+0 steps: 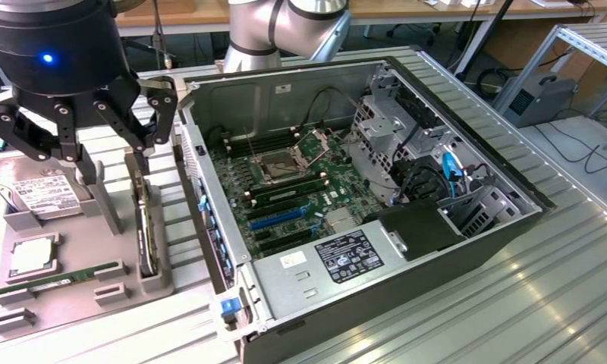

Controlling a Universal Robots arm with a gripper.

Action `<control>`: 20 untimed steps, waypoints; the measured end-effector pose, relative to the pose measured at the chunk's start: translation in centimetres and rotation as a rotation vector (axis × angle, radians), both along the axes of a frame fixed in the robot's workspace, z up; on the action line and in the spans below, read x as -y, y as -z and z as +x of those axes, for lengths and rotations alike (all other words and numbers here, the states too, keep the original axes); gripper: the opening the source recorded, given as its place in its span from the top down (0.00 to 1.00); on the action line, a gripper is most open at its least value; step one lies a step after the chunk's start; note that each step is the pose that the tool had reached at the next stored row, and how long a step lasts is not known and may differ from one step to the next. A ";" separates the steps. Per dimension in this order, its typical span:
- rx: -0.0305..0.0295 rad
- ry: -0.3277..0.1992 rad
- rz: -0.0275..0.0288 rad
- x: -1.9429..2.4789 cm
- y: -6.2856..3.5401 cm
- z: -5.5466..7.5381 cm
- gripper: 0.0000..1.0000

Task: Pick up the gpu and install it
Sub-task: 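Pick up the gpu and move the gpu toward the slot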

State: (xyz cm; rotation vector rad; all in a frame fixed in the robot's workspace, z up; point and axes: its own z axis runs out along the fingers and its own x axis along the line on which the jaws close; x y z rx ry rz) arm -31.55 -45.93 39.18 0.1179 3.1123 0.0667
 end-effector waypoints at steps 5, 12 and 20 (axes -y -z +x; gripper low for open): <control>0.0000 0.000 0.0000 0.00 0.15 0.0 0.46; 0.0000 0.000 0.0000 0.00 0.46 0.0 0.46; 0.0000 0.000 0.0000 0.00 0.69 0.0 0.46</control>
